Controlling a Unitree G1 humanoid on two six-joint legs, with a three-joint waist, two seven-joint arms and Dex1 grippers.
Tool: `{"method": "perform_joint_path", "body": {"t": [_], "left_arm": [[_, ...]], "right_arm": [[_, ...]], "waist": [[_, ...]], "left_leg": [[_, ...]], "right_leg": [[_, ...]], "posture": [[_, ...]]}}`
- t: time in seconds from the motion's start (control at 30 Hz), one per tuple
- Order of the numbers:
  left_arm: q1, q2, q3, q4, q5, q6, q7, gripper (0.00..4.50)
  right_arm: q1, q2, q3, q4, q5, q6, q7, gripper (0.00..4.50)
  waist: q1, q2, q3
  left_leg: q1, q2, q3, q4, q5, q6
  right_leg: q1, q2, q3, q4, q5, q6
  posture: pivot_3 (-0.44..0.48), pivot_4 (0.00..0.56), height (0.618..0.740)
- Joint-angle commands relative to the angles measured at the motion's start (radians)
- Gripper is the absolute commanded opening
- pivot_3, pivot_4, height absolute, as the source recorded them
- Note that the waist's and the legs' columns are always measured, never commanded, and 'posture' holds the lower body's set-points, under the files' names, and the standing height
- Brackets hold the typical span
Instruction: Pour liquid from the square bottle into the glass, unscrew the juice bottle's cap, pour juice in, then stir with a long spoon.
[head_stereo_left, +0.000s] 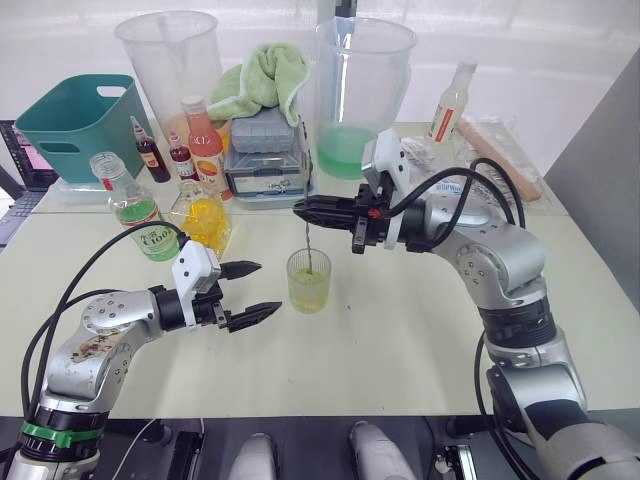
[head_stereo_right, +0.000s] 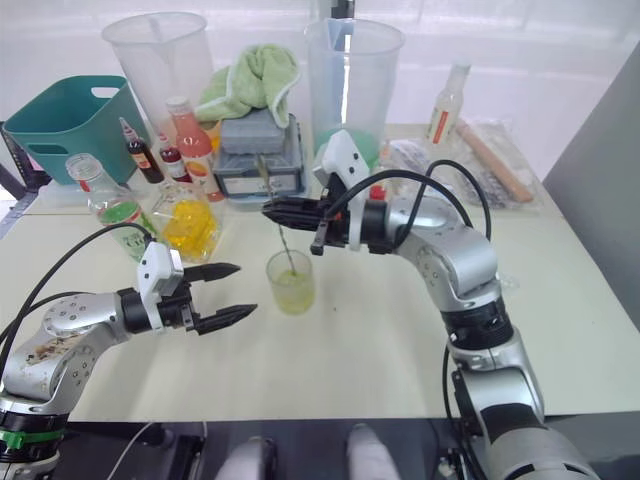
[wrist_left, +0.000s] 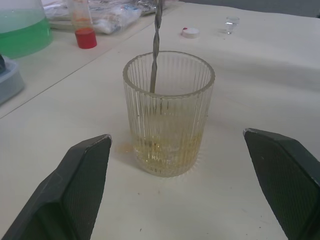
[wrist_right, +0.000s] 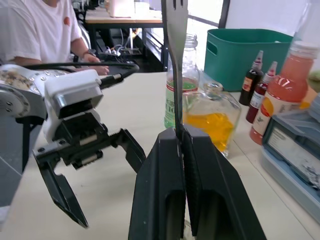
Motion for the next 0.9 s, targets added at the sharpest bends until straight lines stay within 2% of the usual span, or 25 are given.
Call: {"method": "perform_joint_path", "body": {"t": [0.03, 0.2, 0.4, 0.67, 0.9], "left_arm": [[-0.002, 0.008, 0.023, -0.019, -0.007, -0.017, -0.005, 4.48], [-0.002, 0.003, 0.026, -0.015, -0.011, -0.022, -0.007, 4.48], [0.0, 0.002, 0.028, -0.015, -0.011, -0.025, -0.008, 4.48], [0.021, 0.007, 0.041, -0.03, -0.015, -0.025, -0.004, 4.48], [0.018, 0.002, 0.032, -0.028, -0.01, -0.03, 0.0, 4.48]], "right_arm": [[-0.012, -0.006, -0.03, -0.065, 0.068, 0.052, 0.016, 0.0], [-0.023, -0.1, -0.052, -0.063, 0.075, 0.093, 0.047, 0.0], [-0.036, -0.127, -0.042, -0.05, 0.044, 0.066, 0.042, 0.0], [-0.064, -0.029, -0.067, 0.003, 0.009, -0.071, -0.013, 0.0], [-0.068, 0.037, -0.06, -0.004, 0.074, -0.018, -0.009, 0.0]], "waist": [[0.0, 0.0, 0.0], [0.003, 0.0, 0.0], [-0.002, 0.0, 0.0], [0.0, 0.0, 0.0], [0.0, 0.0, 0.0]], "left_leg": [[0.0, 0.0, 0.0, 0.0, 0.0, 0.0], [0.0, 0.0, 0.0, 0.0, 0.0, 0.0], [0.0, 0.0, 0.0, 0.0, 0.0, 0.0], [0.0, 0.0, 0.0, 0.0, 0.0, 0.0], [0.0, 0.0, 0.0, 0.0, 0.0, 0.0]], "right_leg": [[0.0, 0.0, 0.0, 0.0, 0.0, 0.0], [0.0, 0.0, 0.0, 0.0, 0.0, 0.0], [0.0, 0.0, 0.0, 0.0, -0.002, 0.003], [0.0, 0.0, 0.0, 0.0, -0.002, 0.003], [0.0, 0.0, 0.0, 0.0, 0.0, 0.0]], "posture": [[0.0, 0.15, 0.728], [0.0, 0.15, 0.728], [0.0, 0.15, 0.728], [0.0, 0.15, 0.728], [0.0, 0.15, 0.728]]}}
